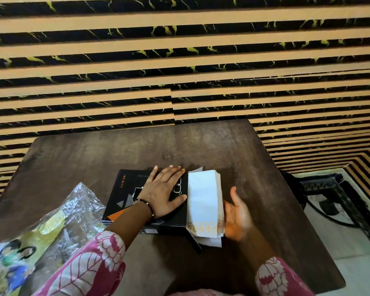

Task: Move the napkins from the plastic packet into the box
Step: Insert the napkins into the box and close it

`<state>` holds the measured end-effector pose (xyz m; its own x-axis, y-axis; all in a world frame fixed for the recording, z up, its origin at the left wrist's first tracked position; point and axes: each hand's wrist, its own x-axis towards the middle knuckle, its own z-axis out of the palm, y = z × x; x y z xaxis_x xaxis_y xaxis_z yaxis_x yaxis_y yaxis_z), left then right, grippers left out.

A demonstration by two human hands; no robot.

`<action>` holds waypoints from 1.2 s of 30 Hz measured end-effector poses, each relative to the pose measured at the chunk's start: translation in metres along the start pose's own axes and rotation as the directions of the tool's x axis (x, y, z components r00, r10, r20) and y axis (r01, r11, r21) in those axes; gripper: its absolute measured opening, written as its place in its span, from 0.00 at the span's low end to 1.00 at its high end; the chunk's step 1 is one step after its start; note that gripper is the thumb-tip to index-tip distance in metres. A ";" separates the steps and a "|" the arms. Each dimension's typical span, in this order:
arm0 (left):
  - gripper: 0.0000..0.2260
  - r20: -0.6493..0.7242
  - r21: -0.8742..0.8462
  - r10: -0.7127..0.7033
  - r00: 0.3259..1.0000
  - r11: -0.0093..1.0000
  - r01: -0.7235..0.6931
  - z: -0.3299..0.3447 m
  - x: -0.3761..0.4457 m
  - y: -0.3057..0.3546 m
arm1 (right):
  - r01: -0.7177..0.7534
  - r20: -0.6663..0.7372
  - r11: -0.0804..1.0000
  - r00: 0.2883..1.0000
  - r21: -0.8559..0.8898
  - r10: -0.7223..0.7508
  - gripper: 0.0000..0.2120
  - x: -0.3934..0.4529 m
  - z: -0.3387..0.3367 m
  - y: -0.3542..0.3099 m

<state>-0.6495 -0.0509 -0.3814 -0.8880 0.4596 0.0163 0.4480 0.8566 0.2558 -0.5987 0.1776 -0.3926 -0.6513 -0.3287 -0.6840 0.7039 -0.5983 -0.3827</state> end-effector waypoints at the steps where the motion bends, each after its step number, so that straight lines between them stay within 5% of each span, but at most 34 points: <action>1: 0.35 -0.001 -0.003 0.001 1.000 1.000 -0.001 0.000 0.000 0.000 | -0.012 0.011 1.000 1.000 0.008 0.012 0.38 0.002 -0.001 0.000; 6: 0.35 -0.001 -0.014 0.001 1.000 1.000 -0.001 -0.001 -0.001 0.001 | -0.068 -0.015 0.997 0.998 0.040 0.068 0.44 0.011 -0.002 0.000; 13: 0.35 -0.003 -0.005 -0.005 1.000 1.000 0.005 -0.002 -0.001 0.001 | -0.098 0.145 0.989 0.986 0.110 0.081 0.46 0.007 -0.002 -0.011; 18: 0.35 -0.023 -0.016 0.000 1.000 1.000 -0.001 0.000 0.000 0.001 | -0.036 0.034 0.999 0.999 0.006 0.036 0.46 0.002 -0.018 -0.022; 27: 0.35 -0.016 -0.024 -0.002 1.000 1.000 0.002 -0.002 -0.001 0.001 | -0.147 -0.145 0.979 0.981 -0.138 0.127 0.44 0.012 -0.001 -0.009; 36: 0.34 -0.030 -0.030 0.001 1.000 1.000 -0.002 -0.001 -0.001 0.000 | -0.084 -0.093 0.994 0.993 -0.071 0.077 0.46 0.015 0.004 -0.011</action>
<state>-0.6484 -0.0513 -0.3807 -0.8901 0.4535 0.0458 0.4468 0.8482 0.2845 -0.6171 0.1762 -0.3967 -0.5659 -0.3048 -0.7660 0.7745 -0.5151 -0.3672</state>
